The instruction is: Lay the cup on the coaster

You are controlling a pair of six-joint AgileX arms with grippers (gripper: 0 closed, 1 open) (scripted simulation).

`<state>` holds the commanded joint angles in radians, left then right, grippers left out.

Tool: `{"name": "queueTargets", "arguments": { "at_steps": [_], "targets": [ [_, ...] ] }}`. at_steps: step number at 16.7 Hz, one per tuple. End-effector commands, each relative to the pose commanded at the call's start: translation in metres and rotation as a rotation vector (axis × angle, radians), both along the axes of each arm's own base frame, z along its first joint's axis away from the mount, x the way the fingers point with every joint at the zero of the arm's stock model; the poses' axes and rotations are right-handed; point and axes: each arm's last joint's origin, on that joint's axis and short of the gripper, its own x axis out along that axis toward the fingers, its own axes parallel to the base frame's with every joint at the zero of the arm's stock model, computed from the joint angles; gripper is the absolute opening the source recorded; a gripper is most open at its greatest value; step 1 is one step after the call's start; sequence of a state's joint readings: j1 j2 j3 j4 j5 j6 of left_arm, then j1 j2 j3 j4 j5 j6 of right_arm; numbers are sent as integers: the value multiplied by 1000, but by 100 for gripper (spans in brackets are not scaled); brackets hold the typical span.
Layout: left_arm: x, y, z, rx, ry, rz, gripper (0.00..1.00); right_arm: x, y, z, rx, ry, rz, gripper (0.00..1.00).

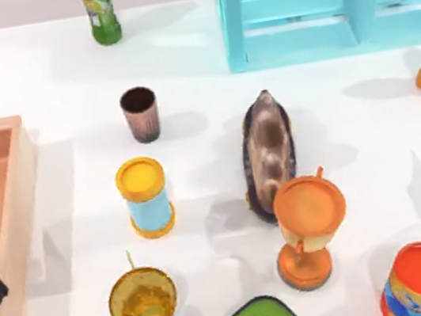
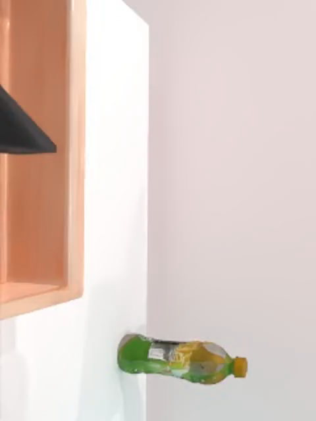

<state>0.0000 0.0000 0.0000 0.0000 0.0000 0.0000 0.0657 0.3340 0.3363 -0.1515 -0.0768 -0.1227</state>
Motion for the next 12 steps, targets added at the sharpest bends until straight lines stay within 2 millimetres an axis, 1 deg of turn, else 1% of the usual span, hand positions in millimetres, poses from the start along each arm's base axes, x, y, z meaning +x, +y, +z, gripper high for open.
{"name": "queueTargets", "arguments": {
  "at_steps": [2, 4, 5, 7, 9, 10, 12],
  "targets": [
    [0, 0, 0, 0, 0, 0, 100, 15, 7, 33, -58, 63, 80, 100],
    [0, 0, 0, 0, 0, 0, 100, 39, 17, 65, -120, 130, 173, 100],
    [0, 0, 0, 0, 0, 0, 100, 54, 23, 80, -152, 163, 224, 100],
    [0, 0, 0, 0, 0, 0, 100, 90, 39, 107, -216, 230, 334, 100],
    [0, 0, 0, 0, 0, 0, 100, 132, 60, 125, -276, 294, 453, 100],
    [0, 0, 0, 0, 0, 0, 100, 154, 72, 130, -305, 325, 514, 100],
    [0, 0, 0, 0, 0, 0, 100, 199, 100, 131, -358, 381, 639, 100]
  ]
}}
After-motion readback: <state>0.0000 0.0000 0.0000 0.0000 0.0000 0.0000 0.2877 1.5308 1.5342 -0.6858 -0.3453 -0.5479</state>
